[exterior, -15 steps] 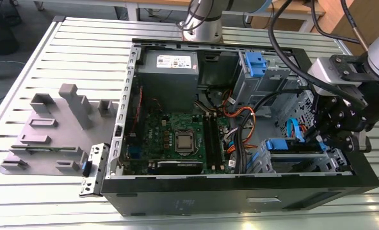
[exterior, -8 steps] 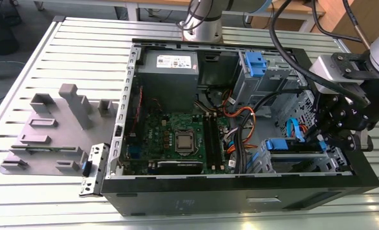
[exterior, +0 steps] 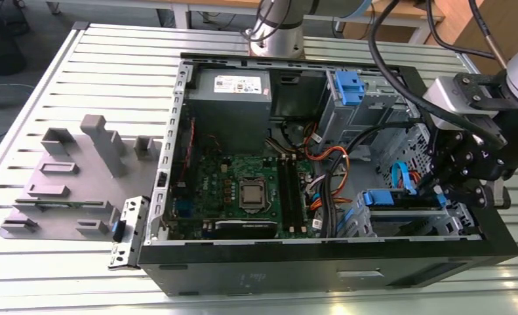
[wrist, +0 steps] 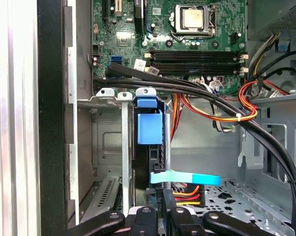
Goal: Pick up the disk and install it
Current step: 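Insert the second disk wire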
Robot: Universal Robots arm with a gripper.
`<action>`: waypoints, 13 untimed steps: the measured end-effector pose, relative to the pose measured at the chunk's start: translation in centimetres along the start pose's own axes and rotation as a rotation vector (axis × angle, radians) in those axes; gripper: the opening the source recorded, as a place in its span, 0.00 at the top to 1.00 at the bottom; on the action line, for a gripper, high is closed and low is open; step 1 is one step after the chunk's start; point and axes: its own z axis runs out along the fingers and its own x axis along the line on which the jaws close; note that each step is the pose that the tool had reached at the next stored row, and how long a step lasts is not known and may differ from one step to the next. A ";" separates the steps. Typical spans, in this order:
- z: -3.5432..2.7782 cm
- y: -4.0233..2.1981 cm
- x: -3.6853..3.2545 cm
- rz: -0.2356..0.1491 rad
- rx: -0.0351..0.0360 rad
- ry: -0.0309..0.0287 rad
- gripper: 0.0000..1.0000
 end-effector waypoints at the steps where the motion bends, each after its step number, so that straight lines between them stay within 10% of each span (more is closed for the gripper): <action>1: 0.05 0.00 0.01 0.000 0.0000 -0.0002 0.83; 13: 0.49 0.00 0.04 0.000 0.0000 0.0000 0.83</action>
